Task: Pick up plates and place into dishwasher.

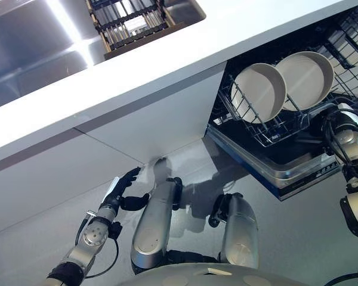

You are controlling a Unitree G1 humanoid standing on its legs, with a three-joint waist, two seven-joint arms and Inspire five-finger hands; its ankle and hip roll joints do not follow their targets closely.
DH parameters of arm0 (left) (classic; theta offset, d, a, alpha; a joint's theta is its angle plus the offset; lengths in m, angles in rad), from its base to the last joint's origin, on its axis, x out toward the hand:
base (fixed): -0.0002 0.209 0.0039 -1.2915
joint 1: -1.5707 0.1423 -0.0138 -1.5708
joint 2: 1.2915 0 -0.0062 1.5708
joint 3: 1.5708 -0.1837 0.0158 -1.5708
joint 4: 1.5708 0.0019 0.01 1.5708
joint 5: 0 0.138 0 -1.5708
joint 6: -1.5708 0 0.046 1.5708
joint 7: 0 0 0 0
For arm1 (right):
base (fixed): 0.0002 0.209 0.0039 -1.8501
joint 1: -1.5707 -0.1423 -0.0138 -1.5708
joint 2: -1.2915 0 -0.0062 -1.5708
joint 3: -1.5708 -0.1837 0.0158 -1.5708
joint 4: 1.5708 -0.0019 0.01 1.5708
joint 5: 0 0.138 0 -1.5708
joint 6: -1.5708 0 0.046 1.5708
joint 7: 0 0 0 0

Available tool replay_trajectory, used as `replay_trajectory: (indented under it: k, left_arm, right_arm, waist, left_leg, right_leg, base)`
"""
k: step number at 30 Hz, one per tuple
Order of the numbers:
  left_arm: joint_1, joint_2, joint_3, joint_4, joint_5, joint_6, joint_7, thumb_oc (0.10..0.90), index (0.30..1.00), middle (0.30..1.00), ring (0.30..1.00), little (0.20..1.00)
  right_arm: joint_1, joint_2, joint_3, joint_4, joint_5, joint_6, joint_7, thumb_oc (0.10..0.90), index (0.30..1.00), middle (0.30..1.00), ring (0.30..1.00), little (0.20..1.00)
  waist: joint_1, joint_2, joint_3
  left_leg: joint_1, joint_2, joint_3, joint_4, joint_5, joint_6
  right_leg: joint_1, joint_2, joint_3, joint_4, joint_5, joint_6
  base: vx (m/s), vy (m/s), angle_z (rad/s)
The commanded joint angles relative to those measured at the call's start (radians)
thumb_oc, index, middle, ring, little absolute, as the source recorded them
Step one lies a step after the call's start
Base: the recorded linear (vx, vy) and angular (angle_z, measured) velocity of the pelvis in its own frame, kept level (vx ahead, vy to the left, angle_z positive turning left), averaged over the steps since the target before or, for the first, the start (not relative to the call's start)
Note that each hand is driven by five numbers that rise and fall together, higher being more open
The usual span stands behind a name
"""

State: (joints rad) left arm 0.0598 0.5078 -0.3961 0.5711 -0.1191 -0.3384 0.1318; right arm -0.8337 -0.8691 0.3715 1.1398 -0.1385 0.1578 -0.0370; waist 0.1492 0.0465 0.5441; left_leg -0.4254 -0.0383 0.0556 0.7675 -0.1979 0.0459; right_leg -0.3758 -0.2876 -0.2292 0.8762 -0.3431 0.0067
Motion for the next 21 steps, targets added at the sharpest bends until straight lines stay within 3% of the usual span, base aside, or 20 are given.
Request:
replay_trajectory:
  k: [1,5,10,17,18,21]
  left_arm:
    - [0.033,0.032,-0.034,-0.147,-0.021,-0.095,0.002,0.800,0.900,0.900,0.900,0.900]
    - [0.034,0.041,-0.043,-0.150,-0.026,-0.106,0.010,0.800,0.900,0.900,0.900,0.900]
    - [0.038,0.043,-0.039,-0.157,-0.032,-0.103,0.017,0.800,0.900,0.900,0.900,0.900]
    - [0.040,0.041,-0.034,-0.164,-0.029,-0.103,0.016,0.800,0.900,0.900,0.900,0.900]
    - [0.039,0.042,-0.032,-0.172,-0.030,-0.100,0.018,0.800,0.900,0.900,0.900,0.900]
    - [0.038,0.042,-0.034,-0.179,-0.033,-0.098,0.028,0.800,0.900,0.900,0.900,0.900]
  right_arm:
    - [-0.125,-0.028,0.056,0.013,0.002,-0.072,0.006,0.100,0.300,0.300,0.300,0.200]
    - [-0.185,-0.022,0.098,0.013,-0.014,-0.082,0.029,0.100,0.300,0.300,0.300,0.200]
    - [-0.247,-0.012,0.137,0.017,0.014,-0.046,0.099,0.100,0.300,0.300,0.300,0.200]
    - [-0.271,0.019,0.067,0.034,0.307,-0.031,0.141,0.100,0.300,0.300,0.300,0.200]
    - [-0.276,0.034,0.034,0.038,0.419,-0.021,0.150,0.100,0.300,0.300,0.300,0.200]
    - [-0.276,0.066,-0.027,0.044,0.559,-0.017,0.162,0.100,0.300,0.300,0.300,0.200]
  waist:
    - [0.046,0.031,-0.043]
    - [0.057,0.035,-0.042]
    - [0.073,0.037,-0.042]
    - [0.089,0.043,-0.033]
    - [0.091,0.047,-0.030]
    - [0.095,0.053,-0.025]
  left_leg:
    - [0.050,0.018,-0.039,0.036,-0.089,0.007]
    - [0.051,0.013,-0.044,0.027,-0.083,0.006]
    - [0.052,0.010,-0.048,0.018,-0.078,0.005]
    - [0.056,0.003,-0.060,0.015,-0.075,0.006]
    - [0.052,0.001,-0.063,0.019,-0.075,0.005]
    - [0.050,-0.004,-0.067,0.022,-0.077,0.006]
  right_leg:
    - [0.045,0.010,-0.037,0.036,0.034,-0.035]
    - [0.046,0.008,-0.044,0.036,0.033,-0.036]
    - [0.053,0.001,-0.052,0.036,0.029,-0.039]
    - [0.061,-0.004,-0.061,0.037,0.027,-0.045]
    - [0.060,-0.004,-0.060,0.039,0.026,-0.048]
    - [0.060,-0.002,-0.058,0.044,0.021,-0.051]
  base:
    - [0.00,0.000,0.00]
    - [0.00,-0.001,0.01]
    - [0.01,0.001,0.03]
    - [0.00,-0.002,0.06]
    - [0.00,0.000,0.00]
    - [0.00,0.000,0.00]
